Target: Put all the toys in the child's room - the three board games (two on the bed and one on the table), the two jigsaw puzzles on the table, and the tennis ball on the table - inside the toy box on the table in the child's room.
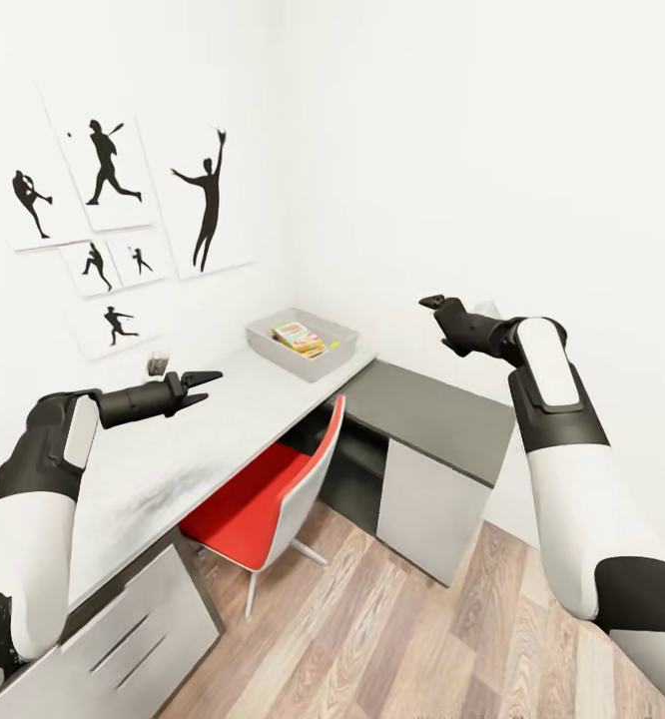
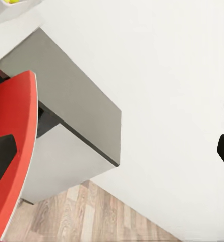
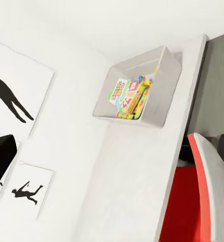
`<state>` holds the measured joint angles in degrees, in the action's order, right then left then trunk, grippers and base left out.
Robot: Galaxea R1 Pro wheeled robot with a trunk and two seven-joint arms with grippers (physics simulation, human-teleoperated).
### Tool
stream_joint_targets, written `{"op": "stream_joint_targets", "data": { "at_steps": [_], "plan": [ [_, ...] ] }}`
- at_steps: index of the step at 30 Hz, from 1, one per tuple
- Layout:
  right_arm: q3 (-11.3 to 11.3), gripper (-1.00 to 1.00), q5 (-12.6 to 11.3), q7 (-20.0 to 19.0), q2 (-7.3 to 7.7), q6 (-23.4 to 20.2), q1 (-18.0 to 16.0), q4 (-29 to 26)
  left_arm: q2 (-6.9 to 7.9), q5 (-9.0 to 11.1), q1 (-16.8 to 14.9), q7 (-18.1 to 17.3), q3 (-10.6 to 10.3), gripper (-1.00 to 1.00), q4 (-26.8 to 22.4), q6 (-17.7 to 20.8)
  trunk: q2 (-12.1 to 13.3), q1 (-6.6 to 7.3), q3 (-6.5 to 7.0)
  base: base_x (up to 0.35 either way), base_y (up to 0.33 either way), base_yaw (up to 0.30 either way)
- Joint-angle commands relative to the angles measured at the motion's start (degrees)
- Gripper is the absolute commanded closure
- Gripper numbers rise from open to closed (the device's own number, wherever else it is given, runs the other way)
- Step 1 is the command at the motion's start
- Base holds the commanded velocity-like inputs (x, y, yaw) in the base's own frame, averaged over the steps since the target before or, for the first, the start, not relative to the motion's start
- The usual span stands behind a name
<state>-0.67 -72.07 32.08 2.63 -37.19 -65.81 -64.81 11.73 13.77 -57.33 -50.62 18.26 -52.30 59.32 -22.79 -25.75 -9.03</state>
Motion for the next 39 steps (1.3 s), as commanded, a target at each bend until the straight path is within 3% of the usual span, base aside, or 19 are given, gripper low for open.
{"op": "stream_joint_targets", "data": {
  "at_steps": [1, 9, 23, 29, 32, 35, 39],
  "plan": [
    [-0.05, -1.00, -0.52, 0.39, 0.00, -0.08, 0.11, -0.08, 0.01, -0.28, -0.03, -0.35, 0.06, -1.00, 0.00, 0.16, -0.13, -0.03, -0.07, -0.074, 0.000, -0.253],
    [-0.47, -1.00, -0.50, 0.03, 0.39, -0.16, 5.94, -1.69, -0.04, -0.27, 0.93, -0.34, -0.15, -1.00, 0.00, 0.10, -0.13, -0.03, 0.41, -0.166, 0.000, -0.251],
    [-0.76, -1.00, -0.43, 0.04, 3.74, -0.04, 16.53, -6.31, -0.12, -0.27, 2.29, -0.42, -0.42, -1.00, -0.15, -1.29, -0.13, -0.03, 1.26, -0.016, 0.000, -0.247],
    [-0.67, -1.00, 0.54, -0.07, 4.67, 0.37, 23.07, -5.65, 0.00, -0.24, 2.31, -0.52, -0.42, -1.00, -0.17, -1.31, -0.13, -0.03, 1.62, 0.000, 0.000, -0.243],
    [-0.59, -1.00, 3.56, -0.10, 4.69, 0.69, 27.08, -2.59, -0.03, -0.24, 2.31, -0.51, -0.46, -1.00, -0.17, -1.31, -0.13, -0.03, 1.81, 0.000, 0.000, -0.228],
    [-0.53, -1.00, 7.02, -0.14, 4.53, 1.27, 28.62, 1.74, -0.08, -0.24, 2.33, -0.48, -0.49, -1.00, -0.17, -1.31, -0.13, -0.03, 2.01, 0.000, 0.000, -0.216],
    [-0.07, -1.00, 13.46, -0.17, 3.95, 6.14, 30.14, 11.78, -0.19, -0.24, 2.55, -0.38, -0.65, -1.00, -0.17, -1.38, -0.13, -0.03, 2.25, 0.000, 0.000, -0.169]
  ]
}}
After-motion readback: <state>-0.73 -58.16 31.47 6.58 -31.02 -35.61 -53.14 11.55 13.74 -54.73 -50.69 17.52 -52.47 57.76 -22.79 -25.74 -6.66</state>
